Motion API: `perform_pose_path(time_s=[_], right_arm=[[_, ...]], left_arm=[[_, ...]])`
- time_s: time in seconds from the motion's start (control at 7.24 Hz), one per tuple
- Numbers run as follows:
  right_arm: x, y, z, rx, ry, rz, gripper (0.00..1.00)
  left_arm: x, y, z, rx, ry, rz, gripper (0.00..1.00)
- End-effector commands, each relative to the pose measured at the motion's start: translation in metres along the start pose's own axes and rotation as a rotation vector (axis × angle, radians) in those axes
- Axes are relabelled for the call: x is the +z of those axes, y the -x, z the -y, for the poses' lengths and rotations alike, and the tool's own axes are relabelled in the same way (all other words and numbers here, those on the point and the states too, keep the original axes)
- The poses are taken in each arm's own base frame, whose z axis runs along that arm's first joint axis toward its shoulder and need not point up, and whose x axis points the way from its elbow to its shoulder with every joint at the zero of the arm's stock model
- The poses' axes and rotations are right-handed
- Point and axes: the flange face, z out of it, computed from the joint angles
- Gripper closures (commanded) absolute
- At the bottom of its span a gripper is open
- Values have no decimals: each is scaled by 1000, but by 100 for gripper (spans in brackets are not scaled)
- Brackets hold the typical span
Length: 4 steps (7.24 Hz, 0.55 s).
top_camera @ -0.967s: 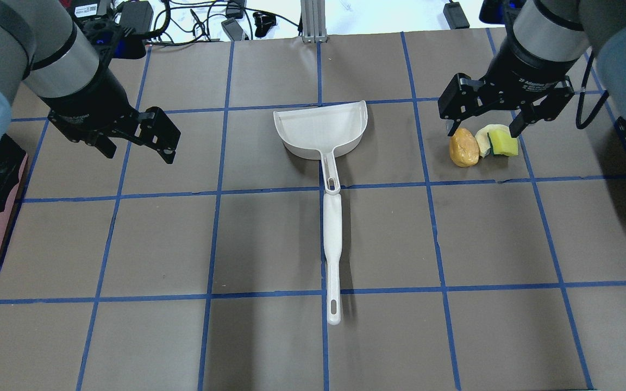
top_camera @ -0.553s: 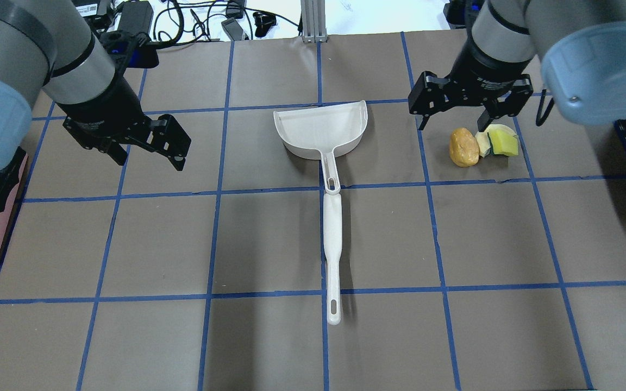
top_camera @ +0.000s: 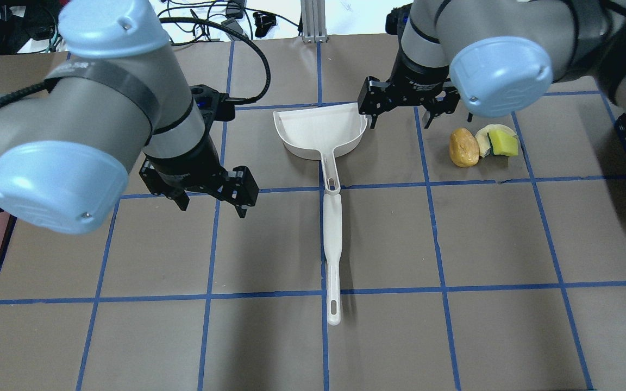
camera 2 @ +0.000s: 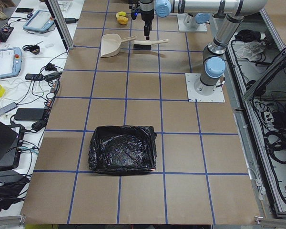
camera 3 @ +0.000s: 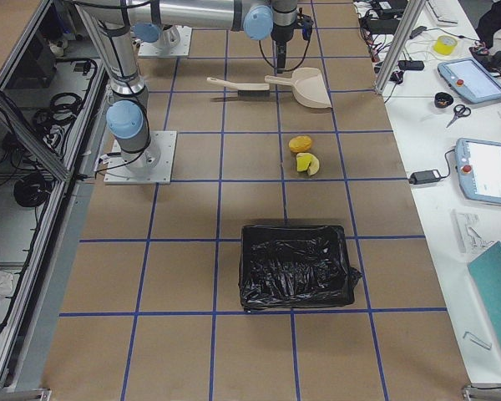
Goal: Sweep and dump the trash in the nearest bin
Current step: 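Grasp the dustpan handle with the right gripper while the left gripper reaches for the brush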
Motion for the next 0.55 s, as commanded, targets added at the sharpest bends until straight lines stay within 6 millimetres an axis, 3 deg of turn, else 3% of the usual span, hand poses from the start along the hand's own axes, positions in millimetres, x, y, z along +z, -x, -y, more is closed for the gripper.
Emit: perform_pose_path(time_s=[0.0,0.28,0.41], right_arm=[[58,43,20,-3,-9,8,0],[98,50,38,-12,12,2,0],[106,71,26,-33,23,-5,0]], left_arm=[[25,-47,-21,4,9,-69,0],[88,-84,-40,31,-54,-73,0],[119,-93,-54,21,-56,-75,0]])
